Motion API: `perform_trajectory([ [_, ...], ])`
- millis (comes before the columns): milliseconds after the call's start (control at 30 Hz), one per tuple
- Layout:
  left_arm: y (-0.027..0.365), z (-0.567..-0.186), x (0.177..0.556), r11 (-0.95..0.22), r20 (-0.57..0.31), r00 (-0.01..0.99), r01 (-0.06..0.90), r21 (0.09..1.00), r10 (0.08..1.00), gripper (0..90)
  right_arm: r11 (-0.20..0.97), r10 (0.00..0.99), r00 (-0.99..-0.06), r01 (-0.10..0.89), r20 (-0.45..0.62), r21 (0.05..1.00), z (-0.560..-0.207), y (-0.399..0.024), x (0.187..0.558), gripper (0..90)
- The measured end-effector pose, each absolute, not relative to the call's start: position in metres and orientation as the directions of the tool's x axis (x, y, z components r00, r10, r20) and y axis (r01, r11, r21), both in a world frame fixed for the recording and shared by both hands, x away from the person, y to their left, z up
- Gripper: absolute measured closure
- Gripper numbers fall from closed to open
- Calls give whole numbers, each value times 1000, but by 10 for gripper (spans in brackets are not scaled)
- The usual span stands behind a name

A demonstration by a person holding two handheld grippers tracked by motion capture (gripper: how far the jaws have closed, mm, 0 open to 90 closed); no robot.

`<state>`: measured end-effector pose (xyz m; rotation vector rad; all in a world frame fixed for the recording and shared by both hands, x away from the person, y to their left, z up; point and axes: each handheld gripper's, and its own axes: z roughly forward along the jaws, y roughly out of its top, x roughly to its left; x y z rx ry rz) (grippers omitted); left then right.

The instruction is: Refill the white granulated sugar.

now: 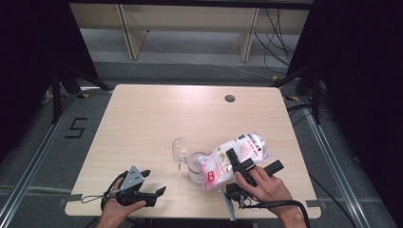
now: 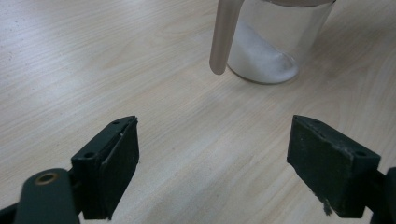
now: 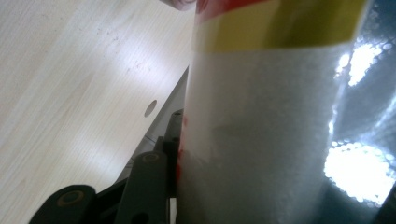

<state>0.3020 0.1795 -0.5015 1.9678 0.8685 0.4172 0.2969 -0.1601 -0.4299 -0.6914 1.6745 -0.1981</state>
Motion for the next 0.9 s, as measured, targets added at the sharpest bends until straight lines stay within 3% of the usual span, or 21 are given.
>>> perform_trajectory([
  [900, 180, -501, 302, -328, -53, 697, 402, 855, 715, 165, 795, -555, -101, -358, -826, -490, -434, -146, 304, 646],
])
